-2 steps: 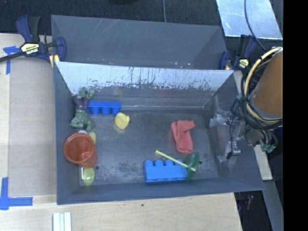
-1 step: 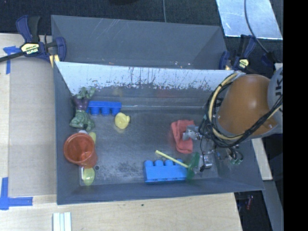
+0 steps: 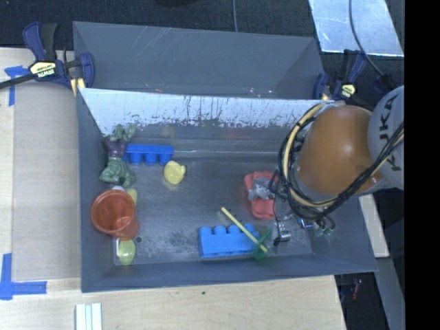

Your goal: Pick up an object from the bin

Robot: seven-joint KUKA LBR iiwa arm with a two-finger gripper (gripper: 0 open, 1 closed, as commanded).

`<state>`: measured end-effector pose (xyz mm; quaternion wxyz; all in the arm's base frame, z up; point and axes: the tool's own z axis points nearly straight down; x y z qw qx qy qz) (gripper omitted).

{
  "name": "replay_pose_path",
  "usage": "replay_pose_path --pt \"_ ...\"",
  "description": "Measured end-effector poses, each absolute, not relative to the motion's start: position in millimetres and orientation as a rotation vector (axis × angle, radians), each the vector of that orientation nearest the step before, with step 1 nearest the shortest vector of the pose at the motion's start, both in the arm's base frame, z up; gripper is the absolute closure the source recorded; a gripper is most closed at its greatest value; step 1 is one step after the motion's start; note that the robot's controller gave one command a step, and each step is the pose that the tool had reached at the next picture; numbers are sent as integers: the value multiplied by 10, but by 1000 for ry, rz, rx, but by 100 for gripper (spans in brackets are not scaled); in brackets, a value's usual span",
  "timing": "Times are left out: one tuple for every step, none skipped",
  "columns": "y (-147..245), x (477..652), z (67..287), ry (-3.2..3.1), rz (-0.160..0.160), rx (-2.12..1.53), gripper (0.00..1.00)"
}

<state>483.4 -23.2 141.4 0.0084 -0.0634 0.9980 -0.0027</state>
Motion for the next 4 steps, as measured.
replay_pose_path --pt "227 4845 1330 3086 -4 -541 0" --pt "535 4843 686 3098 -9 -346 0" --pt "670 4876 713 3101 -6 -297 100" --pt "671 4876 714 3101 -6 -297 100"
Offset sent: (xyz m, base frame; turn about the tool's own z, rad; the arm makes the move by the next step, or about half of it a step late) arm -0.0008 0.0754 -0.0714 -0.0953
